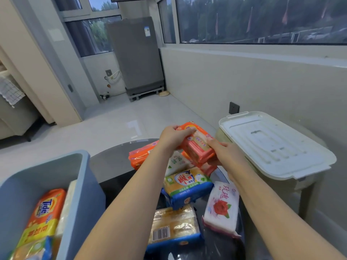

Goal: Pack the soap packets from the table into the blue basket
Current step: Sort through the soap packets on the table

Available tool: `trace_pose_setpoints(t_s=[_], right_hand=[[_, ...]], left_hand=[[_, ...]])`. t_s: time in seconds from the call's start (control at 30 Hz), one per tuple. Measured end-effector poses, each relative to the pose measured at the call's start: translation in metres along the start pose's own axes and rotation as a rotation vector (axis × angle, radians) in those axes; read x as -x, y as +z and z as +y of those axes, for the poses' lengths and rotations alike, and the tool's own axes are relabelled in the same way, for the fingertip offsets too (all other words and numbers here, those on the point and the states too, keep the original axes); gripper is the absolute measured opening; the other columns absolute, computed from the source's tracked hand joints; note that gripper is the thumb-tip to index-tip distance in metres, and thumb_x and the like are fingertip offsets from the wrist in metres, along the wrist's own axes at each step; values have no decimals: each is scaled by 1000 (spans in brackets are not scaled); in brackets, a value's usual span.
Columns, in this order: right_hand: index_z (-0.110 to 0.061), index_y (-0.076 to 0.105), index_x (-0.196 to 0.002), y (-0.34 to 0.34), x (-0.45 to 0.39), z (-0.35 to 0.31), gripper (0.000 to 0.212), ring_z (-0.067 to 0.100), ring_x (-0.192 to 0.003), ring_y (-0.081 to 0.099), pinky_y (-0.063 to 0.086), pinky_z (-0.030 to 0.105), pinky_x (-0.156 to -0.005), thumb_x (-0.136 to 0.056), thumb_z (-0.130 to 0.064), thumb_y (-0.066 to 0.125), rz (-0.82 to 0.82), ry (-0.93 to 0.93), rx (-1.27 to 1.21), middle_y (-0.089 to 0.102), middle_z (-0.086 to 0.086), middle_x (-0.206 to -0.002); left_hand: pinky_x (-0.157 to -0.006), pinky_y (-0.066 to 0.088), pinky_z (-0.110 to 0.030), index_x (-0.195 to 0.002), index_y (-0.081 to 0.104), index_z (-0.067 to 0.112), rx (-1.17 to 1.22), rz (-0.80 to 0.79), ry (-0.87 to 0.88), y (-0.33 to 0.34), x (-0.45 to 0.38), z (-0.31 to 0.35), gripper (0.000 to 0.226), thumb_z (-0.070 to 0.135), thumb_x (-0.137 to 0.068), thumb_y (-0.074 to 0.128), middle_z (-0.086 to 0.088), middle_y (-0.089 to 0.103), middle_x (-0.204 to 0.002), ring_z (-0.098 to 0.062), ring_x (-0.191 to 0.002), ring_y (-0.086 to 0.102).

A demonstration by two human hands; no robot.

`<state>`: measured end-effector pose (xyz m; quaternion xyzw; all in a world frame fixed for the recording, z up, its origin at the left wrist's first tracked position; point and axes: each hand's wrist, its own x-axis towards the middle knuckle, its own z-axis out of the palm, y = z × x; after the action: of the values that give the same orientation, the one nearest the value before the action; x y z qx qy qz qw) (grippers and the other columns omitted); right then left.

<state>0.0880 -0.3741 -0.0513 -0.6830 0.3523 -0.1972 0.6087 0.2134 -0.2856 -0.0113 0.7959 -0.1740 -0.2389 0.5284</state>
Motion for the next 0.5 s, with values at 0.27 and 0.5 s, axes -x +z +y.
trace_pose_setpoints(t_s=[0.27, 0.5], right_hand=[[-17, 64, -92, 8, 66, -43, 33, 17, -60, 72, 54, 25, -51, -77, -46, 65, -209, -81, -203, 73, 1, -66], [-16, 66, -89, 35, 141, -67, 40, 11, -45, 63, 55, 29, -49, -79, -54, 57, -298, -208, -179, 66, 0, -51]], left_hand=[[-56, 57, -25, -91, 60, 6, 357, 163, 15, -31, 71, 19, 30, 27, -76, 76, -12, 70, -86, -20, -66, 68], [-51, 48, -25, -123, 52, 8, 279, 161, 4, -86, 155, 23, 46, 40, -89, 54, -8, 68, -91, -15, -65, 64]])
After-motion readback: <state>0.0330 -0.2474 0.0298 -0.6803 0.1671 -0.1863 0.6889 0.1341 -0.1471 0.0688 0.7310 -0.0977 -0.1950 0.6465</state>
